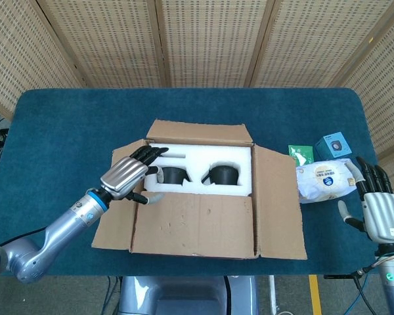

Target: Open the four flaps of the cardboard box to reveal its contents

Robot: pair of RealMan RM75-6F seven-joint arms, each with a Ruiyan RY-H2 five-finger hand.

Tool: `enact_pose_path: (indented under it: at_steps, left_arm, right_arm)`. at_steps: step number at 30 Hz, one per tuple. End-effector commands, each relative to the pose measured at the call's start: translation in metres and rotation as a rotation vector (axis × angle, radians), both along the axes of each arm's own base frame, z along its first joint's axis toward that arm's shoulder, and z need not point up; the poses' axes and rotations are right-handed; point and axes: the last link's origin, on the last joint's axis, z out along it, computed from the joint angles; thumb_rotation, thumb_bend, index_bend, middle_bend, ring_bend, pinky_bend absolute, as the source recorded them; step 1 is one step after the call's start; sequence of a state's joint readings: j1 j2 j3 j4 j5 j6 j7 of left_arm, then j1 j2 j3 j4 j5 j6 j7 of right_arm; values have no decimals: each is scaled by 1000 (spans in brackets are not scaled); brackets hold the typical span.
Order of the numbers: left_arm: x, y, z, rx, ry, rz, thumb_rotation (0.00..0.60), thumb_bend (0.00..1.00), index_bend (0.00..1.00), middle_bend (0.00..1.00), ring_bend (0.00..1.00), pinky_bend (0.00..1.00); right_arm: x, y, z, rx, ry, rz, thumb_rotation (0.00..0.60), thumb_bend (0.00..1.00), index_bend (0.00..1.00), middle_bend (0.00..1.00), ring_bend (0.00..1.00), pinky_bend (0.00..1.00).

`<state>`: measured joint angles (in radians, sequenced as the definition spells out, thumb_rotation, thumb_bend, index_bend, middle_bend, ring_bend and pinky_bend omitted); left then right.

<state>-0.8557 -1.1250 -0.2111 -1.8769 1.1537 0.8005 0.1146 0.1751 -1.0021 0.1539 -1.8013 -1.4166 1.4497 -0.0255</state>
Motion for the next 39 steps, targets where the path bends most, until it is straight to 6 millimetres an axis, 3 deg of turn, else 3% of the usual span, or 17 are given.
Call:
enact_pose_path:
  at_steps: [1, 11, 21, 29, 39]
  left_arm:
    - [-1, 0, -7, -10, 14, 7, 286, 311, 445, 0, 0, 0]
    - [-3, 0, -26, -35, 35, 26, 286, 301, 445, 0, 0, 0]
    - [1, -4, -29, -67, 48, 16, 266, 282, 446, 0, 0, 0]
    - [0, -11, -24, -106, 39, 36, 262, 276, 446, 0, 0, 0]
    - [5, -16, 2, -139, -74, 67, 261, 274, 446, 0, 0, 0]
  right_arm:
    - [-1, 0, 0, 1, 0, -2, 600, 440, 0, 0, 0, 0]
    - [-3, 0, 0, 2, -4, -9, 600, 440, 0, 0, 0, 0]
    - [-5, 0, 1, -3, -9, -12, 600, 440, 0, 0, 0, 0]
    - [-5, 0, 1, -6, -12, -12, 600, 440, 0, 0, 0, 0]
    - [-5, -1, 2, -14, -13, -8, 600, 440, 0, 0, 0, 0]
